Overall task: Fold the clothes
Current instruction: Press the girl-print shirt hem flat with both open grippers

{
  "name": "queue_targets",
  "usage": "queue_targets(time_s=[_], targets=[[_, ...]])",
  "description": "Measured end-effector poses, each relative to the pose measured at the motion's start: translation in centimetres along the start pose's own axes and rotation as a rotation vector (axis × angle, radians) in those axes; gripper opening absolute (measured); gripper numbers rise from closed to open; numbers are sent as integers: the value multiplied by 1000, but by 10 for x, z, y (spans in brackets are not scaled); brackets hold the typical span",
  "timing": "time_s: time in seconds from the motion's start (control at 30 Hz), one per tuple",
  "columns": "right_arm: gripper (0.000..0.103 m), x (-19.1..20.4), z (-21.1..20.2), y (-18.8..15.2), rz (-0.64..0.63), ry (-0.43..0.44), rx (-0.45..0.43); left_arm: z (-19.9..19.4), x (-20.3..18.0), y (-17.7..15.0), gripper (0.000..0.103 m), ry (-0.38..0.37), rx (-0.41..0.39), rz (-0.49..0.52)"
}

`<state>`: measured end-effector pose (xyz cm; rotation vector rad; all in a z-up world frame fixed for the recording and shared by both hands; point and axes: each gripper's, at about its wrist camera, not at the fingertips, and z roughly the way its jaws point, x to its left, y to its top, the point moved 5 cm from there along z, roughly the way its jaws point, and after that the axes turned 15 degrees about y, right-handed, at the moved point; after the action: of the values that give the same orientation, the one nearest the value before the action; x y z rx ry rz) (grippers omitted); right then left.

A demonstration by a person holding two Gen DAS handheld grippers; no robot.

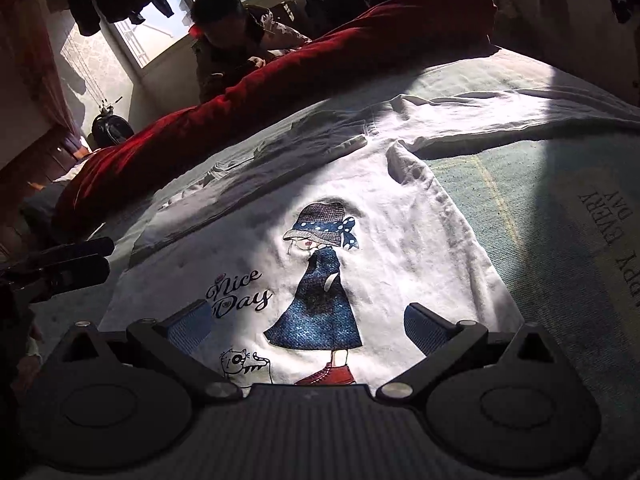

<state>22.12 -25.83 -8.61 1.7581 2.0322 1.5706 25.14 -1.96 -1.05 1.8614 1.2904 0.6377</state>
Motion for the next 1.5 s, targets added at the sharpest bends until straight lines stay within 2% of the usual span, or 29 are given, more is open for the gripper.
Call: queue_targets(time_s=[0.1,0.13,0.33,0.43,0.57,0.7,0.8,0.93,1.13,1.23,1.33,1.5], targets=[[103,11,33,5,-84,21,55,-3,9,2,102,9,-11,-22],[103,10,39,8,-90,3,57,-4,12,2,102,11,-13,-30],[103,-16,60,29,-51,-179,28,-2,20,7,102,12,-20,-63],[103,-4,45,15,-40,-100,31,-2,15,6,102,9,-19,-52],[103,17,31,-23,-110,-113,89,-4,0,-6,102,-26,19,-36],[103,27,22,-53,-184,-128,148,-17,-23,-28,102,31,71,-23],[103,29,17,-63,-227,-138,175,-39,-38,-43,102,4,72,-39],[103,23,16,-67,-210,-129,154,-50,-46,-64,102,36,83,-86],[103,33,3,-74,-261,-165,130,-30,-36,-99,102,125,184,-158],[103,34,-10,-79,-235,-108,120,-20,-26,-122,102,142,274,-224],[103,25,-14,-85,-217,-101,106,-27,-26,-129,102,147,240,-229],[103,18,-16,-88,-184,-60,58,-33,-23,-131,102,125,242,-249]])
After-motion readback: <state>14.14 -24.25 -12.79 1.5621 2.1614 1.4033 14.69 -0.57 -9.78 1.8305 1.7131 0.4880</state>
